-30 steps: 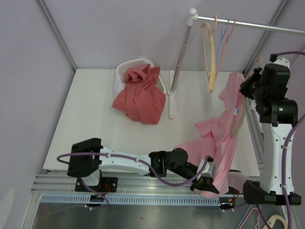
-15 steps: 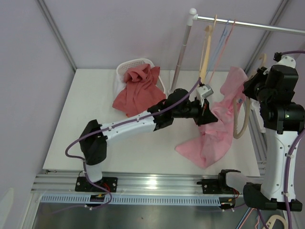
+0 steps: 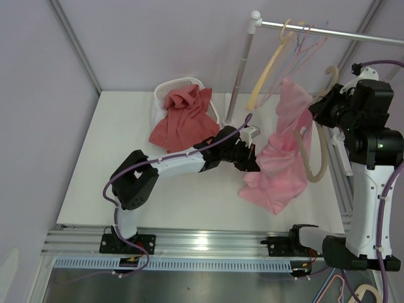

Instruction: Remove the t-shirt from the hanger

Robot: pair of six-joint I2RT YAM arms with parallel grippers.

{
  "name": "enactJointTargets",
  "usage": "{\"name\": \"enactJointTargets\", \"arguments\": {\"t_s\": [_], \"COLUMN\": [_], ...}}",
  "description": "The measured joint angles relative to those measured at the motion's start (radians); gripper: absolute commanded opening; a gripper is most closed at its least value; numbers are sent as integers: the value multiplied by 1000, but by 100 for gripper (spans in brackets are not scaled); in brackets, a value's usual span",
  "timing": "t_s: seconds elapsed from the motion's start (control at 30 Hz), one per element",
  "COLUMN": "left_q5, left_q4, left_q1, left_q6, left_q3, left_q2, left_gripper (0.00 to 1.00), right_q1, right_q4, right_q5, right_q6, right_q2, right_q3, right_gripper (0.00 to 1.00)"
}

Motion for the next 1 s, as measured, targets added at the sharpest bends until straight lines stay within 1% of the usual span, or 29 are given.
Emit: {"name": "enactJointTargets", "arguments": {"t_s": [0.17, 0.3, 0.47, 0.63, 0.77, 0.9, 1.0], "left_q5": [-45, -85, -134, -147, -149, -150, -180], "left_q4": [1, 6, 5, 23, 53, 128, 132], "left_q1": [20, 46, 65, 70, 70, 70, 70], "left_q6": [1, 2, 9, 9, 3, -18, -17], "left_q3": [-7, -44, -49, -77, -185, -392, -535], "left_q2": [-20, -64, -96, -114, -156, -237, -329], "left_gripper": [1, 1, 1, 1, 1, 1, 1], "right_q1": [0, 8, 27, 27, 29, 29, 31], "right_q4": [-50, -80, -92, -70, -30, 19, 53], "right_q5": [-28, -31, -24, 19, 115, 219, 289], "right_q6": [-15, -23, -13, -3, 13, 25, 23], "right_q2": [-19, -73, -168, -207, -184, -141, -118], "right_q3": [-119, -185, -198, -216, -230, -230, -235], "right_gripper": [0, 0, 0, 0, 0, 0, 0]}}
